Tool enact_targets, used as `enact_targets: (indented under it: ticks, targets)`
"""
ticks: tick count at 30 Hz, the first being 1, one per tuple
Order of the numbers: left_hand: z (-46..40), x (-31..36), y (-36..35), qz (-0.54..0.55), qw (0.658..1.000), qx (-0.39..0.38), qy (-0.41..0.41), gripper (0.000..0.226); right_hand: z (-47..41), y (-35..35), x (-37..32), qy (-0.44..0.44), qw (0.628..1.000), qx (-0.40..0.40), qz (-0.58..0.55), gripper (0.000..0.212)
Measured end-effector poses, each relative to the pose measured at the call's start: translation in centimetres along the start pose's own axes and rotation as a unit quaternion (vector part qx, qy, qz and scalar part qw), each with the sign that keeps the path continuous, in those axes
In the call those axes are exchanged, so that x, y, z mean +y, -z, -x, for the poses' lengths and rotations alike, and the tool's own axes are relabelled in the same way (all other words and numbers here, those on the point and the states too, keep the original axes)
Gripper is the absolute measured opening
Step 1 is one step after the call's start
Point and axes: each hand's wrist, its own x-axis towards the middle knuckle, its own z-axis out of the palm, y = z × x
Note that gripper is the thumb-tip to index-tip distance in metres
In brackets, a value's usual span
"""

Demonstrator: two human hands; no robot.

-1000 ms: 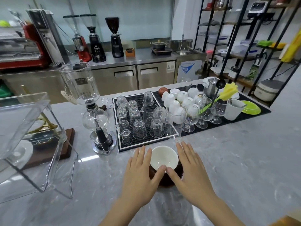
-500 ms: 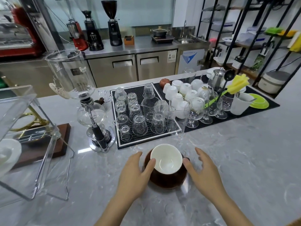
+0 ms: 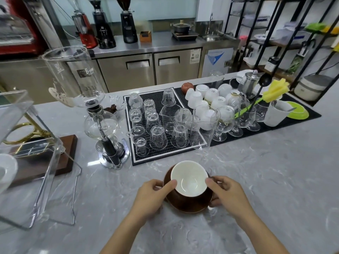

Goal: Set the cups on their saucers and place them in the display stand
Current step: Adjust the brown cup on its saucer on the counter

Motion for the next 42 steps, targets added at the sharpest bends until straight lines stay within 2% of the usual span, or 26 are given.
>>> enact_targets:
  ticks: [13, 28, 32, 36, 40, 42]
  targets:
    - [-1.4, 0.2, 0.1, 0.009, 0.998, -0.031, 0.05, 0.045, -0.5, 0.3, -0.9, -0.095, 0.991, -0.085, -0.027, 0.04]
    - [-1.3, -0.4, -0.9, 0.059, 0.998, 0.004, 0.032, 0.052, -0.4, -0.3, -0.7, -0.044, 0.998, -0.045, 0.005, 0.042]
    - [-0.9, -0.8, -1.0, 0.058, 0.998, 0.01, 0.023, 0.046, 0.1, -0.4, -0.9, -0.035, 0.998, -0.041, 0.014, 0.042]
    - [0.0, -1.4, -0.9, 0.064, 0.997, 0.031, 0.011, 0.04, 0.8, -0.4, -1.1, -0.007, 0.998, -0.041, 0.036, 0.046]
    - [1.2, -1.1, -0.6, 0.078, 0.996, 0.052, -0.014, 0.047, 1.7, -0.2, -1.7, 0.033, 0.998, -0.031, 0.038, 0.036]
    - [2.0, -0.4, 0.0, 0.081, 0.994, 0.064, -0.037, 0.042, 2.3, -0.3, -2.3, 0.064, 0.997, -0.025, 0.041, 0.035]
